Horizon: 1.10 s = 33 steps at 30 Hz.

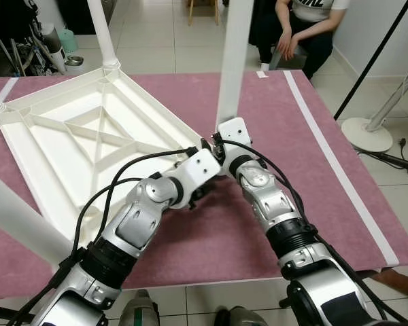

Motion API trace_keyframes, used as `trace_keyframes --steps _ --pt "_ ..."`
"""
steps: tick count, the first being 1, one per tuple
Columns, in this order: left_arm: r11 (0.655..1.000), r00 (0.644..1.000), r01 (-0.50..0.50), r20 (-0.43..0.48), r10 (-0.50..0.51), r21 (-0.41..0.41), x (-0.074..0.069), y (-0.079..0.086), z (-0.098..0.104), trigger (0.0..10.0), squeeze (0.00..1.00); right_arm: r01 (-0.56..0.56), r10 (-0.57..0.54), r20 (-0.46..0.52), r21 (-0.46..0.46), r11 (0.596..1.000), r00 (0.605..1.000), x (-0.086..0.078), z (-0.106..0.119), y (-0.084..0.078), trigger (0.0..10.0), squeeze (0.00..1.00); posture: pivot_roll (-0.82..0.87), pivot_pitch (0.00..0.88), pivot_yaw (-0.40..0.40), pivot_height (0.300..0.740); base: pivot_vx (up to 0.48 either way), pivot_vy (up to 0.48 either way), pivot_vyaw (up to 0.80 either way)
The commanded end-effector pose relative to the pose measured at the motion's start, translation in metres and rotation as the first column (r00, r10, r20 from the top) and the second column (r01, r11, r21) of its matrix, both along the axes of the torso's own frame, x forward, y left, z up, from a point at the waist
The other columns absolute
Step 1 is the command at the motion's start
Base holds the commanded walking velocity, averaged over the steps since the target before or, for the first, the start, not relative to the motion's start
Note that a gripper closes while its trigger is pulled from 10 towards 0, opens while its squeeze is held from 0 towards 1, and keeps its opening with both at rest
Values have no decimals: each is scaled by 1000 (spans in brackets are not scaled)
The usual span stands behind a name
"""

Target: Building children table

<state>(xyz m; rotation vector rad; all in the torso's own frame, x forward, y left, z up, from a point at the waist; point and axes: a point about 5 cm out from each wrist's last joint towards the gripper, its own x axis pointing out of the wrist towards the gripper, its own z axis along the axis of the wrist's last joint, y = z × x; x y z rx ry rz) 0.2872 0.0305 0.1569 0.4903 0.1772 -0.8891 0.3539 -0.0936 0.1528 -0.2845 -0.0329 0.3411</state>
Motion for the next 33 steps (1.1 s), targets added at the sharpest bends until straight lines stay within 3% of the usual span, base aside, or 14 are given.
trace_keyframes --steps 1,4,5,6,8,10,14,16,20,22,27,28,29,33 --pt "1000 1000 3 2 -3 -26 -1 4 3 10000 1000 -41 41 -18 -15 999 999 -2 -4 4 10000 1000 98 0 44 740 0 0 0" --pt "999 1000 20 -9 -21 -40 -3 8 5 10000 1000 -81 81 -16 -32 996 997 -4 -3 3 10000 1000 99 0 44 740 0 0 0" --pt "997 999 42 -12 -43 -58 -6 13 9 10000 0 -149 149 -8 -17 989 989 -8 2 1 10000 0 99 0 41 740 0 0 0" --pt "997 999 42 -12 -43 -58 -6 13 9 10000 0 -149 149 -8 -17 989 989 -8 2 1 10000 0 99 0 41 740 0 0 0" --pt "996 999 46 -22 -48 -81 -11 27 11 10000 0 -304 304 17 27 952 953 -24 14 -4 10000 0 100 0 39 740 0 0 0" --pt "996 999 39 -24 -41 -84 -13 34 11 10000 0 -361 359 35 45 932 933 -33 20 -8 10000 0 98 0 40 740 0 0 0" --pt "996 1000 16 -14 -17 -86 -21 49 9 10000 0 -402 397 68 76 913 915 -50 28 -19 10000 0 92 0 42 740 0 0 0" --pt "996 1000 -13 7 14 -92 -34 64 5 10000 0 -377 370 84 100 921 925 -67 28 -34 10000 0 89 0 44 740 0 0 0" --pt "990 997 -80 7 82 -115 -45 75 -3 10000 0 -274 269 63 87 958 961 -79 15 -52 10000 0 75 0 50 740 0 0 0" --pt "990 997 -80 7 82 -115 -45 75 -3 10000 0 -274 269 63 87 958 961 -79 15 -52 10000 0 75 0 50 740 0 0 0" --pt "972 983 -179 -2 181 -150 -62 88 -12 10000 0 -55 54 15 37 998 998 -89 -11 -86 10000 0 56 0 55 740 0 0 0" --pt "972 983 -179 -2 181 -150 -62 88 -12 10000 0 -55 54 15 37 998 998 -89 -11 -86 10000 0 56 0 55 740 0 0 0" --pt "968 978 -208 -42 205 -137 -77 99 -21 10000 0 -37 38 -22 40 999 999 -97 -22 -82 10000 0 57 0 52 740 0 0 0" --pt "961 968 -250 -68 243 -117 -89 111 -31 10000 0 -77 79 -43 57 995 996 -103 -28 -66 10000 0 63 0 47 740 0 0 0"
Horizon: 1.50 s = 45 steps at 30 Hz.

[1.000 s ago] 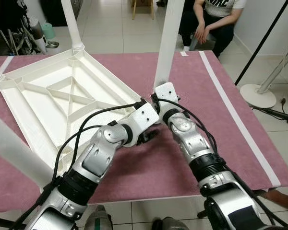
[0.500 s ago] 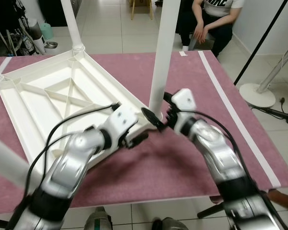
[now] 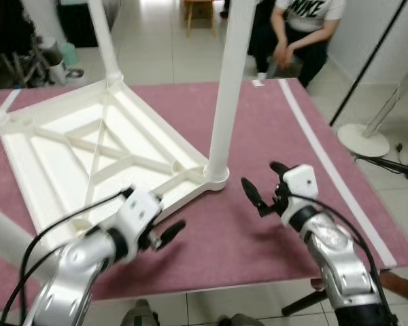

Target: Building children table

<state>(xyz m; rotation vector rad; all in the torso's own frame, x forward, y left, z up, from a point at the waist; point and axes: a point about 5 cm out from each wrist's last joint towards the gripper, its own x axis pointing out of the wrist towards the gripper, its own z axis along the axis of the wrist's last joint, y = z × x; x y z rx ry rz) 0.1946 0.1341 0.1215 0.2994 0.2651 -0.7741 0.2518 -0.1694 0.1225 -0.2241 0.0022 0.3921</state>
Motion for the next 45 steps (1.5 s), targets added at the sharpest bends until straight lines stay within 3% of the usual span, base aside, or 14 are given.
trace_keyframes --steps 1,3,5,6,7,10,16,22,29,32,36,41,45 --pt "995 993 -100 63 99 10 3 7 5 10000 0 -32 32 7 5 999 999 -1 2 10 10000 0 63 0 47 740 0 0 0" --pt "990 988 -144 60 143 11 1 13 0 10000 0 -39 39 16 -2 999 999 1 2 17 10000 0 70 0 40 740 0 0 0" --pt "950 949 -313 45 312 -6 -1 22 -10 10000 0 -67 67 53 4 998 996 8 4 36 10000 0 74 0 23 740 0 0 0" --pt "950 949 -313 45 312 -6 -1 22 -10 10000 0 -67 67 53 4 998 996 8 4 36 10000 0 74 0 23 740 0 0 0" --pt "925 923 -380 49 381 -25 -1 23 -13 10000 0 -97 98 74 -4 995 992 10 6 45 10000 0 75 0 14 740 0 0 0" --pt "896 893 -439 77 443 -61 5 20 -12 10000 0 -148 150 97 -23 989 984 12 7 56 10000 0 76 0 -3 740 0 0 0" --pt "855 851 -497 109 514 -149 23 15 -5 10000 0 -160 163 101 -37 986 981 19 3 57 10000 0 72 0 -28 740 0 0 0" --pt "900 867 -423 242 436 -104 25 10 4 10000 0 -111 111 74 -7 994 991 16 -3 46 10000 0 74 0 -31 740 0 0 0" --pt "908 852 -406 317 417 -102 34 12 17 10000 0 -66 64 68 27 997 996 14 -4 39 10000 0 73 0 -23 740 0 0 0" --pt "934 849 -356 401 343 -46 48 14 25 10000 0 5 -7 102 22 1000 995 24 2 22 10000 0 61 0 10 740 0 0 0" --pt "934 843 -355 420 337 -37 50 14 25 10000 0 13 -14 112 15 1000 994 26 3 19 10000 0 61 0 10 740 0 0 0" --pt "948 851 -316 437 291 -17 59 8 23 10000 0 26 -27 143 7 1000 989 35 9 16 10000 0 49 0 76 740 0 0 0" --pt "961 869 -275 433 240 18 68 7 24 10000 0 6 -6 189 -2 1000 982 46 20 24 10000 0 28 0 102 740 0 0 0"
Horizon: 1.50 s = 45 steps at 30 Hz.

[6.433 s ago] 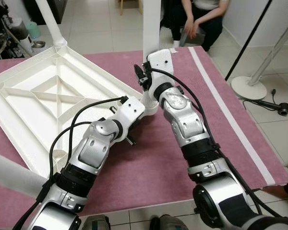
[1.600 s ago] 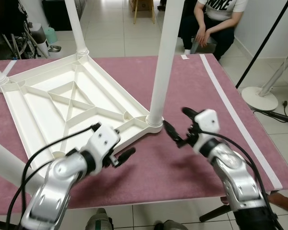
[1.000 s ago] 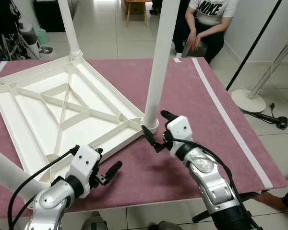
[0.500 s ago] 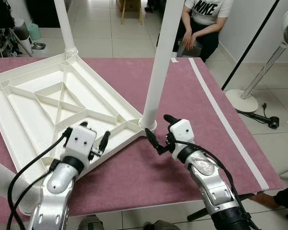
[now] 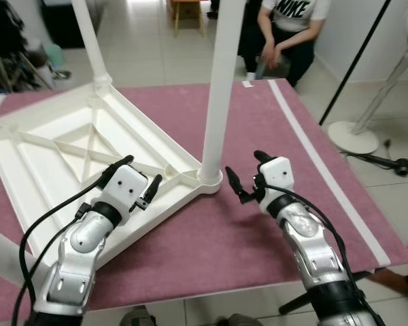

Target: Building children table

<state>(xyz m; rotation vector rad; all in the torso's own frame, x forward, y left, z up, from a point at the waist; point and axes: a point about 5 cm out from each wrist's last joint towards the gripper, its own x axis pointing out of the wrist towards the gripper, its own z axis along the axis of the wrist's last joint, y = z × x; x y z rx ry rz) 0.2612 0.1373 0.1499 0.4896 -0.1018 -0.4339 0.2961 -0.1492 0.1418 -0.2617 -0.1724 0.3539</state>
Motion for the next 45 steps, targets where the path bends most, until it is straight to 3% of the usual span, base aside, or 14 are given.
trace_keyframes --steps 1,5,9,13,23,25,30,35,37,38,39,40,43,45 --pt "999 999 -39 -36 38 -30 0 6 -4 10000 0 -43 43 7 -8 999 999 0 1 8 10000 0 40 0 101 740 0 0 0" --pt "997 997 -52 -51 49 -56 -2 8 -4 10000 0 -64 64 3 -13 998 998 -1 1 11 10000 0 40 0 101 740 0 0 0" --pt "989 992 -107 -81 99 -102 -10 12 -7 10000 0 -225 224 -11 -23 974 974 -5 4 38 10000 0 66 0 72 740 0 0 0" --pt "987 993 -104 -73 96 -119 -14 11 -5 10000 0 -420 420 -18 -11 907 907 -8 13 74 10000 0 79 0 62 740 0 0 0" --pt "995 988 7 -153 -22 -100 -30 18 -6 10000 0 -552 546 -89 -86 829 833 -14 9 77 10000 0 110 0 40 740 0 0 0" --pt "992 971 48 -226 -74 -118 -48 31 -4 10000 0 -618 601 -153 -112 778 784 -25 5 69 10000 0 146 0 14 740 0 0 0" --pt "994 960 -23 -280 -7 -105 -65 57 -5 10000 0 -690 667 -190 -110 715 721 -37 2 73 10000 0 163 0 1 740 0 0 0" --pt "992 954 -88 -293 58 -90 -68 71 -8 10000 0 -707 687 -175 -111 698 706 -34 3 85 10000 0 173 0 -7 740 0 0 0" --pt "992 954 -88 -293 58 -90 -68 71 -8 10000 0 -707 687 -175 -111 698 706 -34 3 85 10000 0 173 0 -7 740 0 0 0" --pt "991 940 -80 -340 40 -105 -78 76 -11 10000 0 -615 603 -123 -146 775 788 -12 8 97 10000 0 197 0 -36 740 0 0 0" --pt "991 940 -80 -340 40 -105 -78 76 -11 10000 0 -615 603 -123 -146 775 788 -12 8 97 10000 0 197 0 -36 740 0 0 0" --pt "990 916 -38 -401 -20 -134 -92 76 -15 10000 0 -506 501 -70 -155 849 863 10 15 107 10000 0 203 0 -43 740 0 0 0" --pt "979 866 34 -483 -128 -199 -114 72 -19 10000 0 -371 375 0 -151 916 927 30 24 119 10000 0 206 0 -47 740 0 0 0" --pt "975 848 60 -504 -163 -214 -121 69 -19 10000 0 -341 345 3 -142 929 939 33 25 119 10000 0 211 0 -50 740 0 0 0"
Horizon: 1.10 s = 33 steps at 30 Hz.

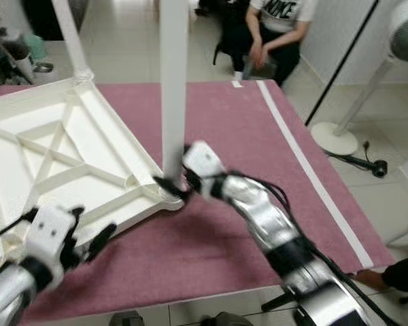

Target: Building children table

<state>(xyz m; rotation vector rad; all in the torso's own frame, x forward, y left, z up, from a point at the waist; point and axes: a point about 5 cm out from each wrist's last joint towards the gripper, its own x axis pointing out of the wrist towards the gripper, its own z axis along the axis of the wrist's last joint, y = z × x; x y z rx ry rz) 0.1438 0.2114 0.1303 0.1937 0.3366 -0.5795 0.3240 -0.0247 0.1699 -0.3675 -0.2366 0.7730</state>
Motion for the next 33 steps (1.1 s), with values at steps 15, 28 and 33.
trace_keyframes --steps 15,28,33 --pt "989 982 139 -121 -145 -57 -19 -6 -1 10000 0 211 -211 6 -46 976 977 16 -12 -52 10000 0 200 0 -34 740 0 0 0" --pt "953 905 302 -313 -286 2 -48 16 -7 10000 0 408 -386 147 -169 897 911 43 15 -154 10000 0 183 0 -4 740 0 0 0" --pt "933 892 345 -345 -293 102 -49 35 -4 10000 0 424 -388 202 -184 887 899 51 29 -157 10000 0 199 0 -5 740 0 0 0"
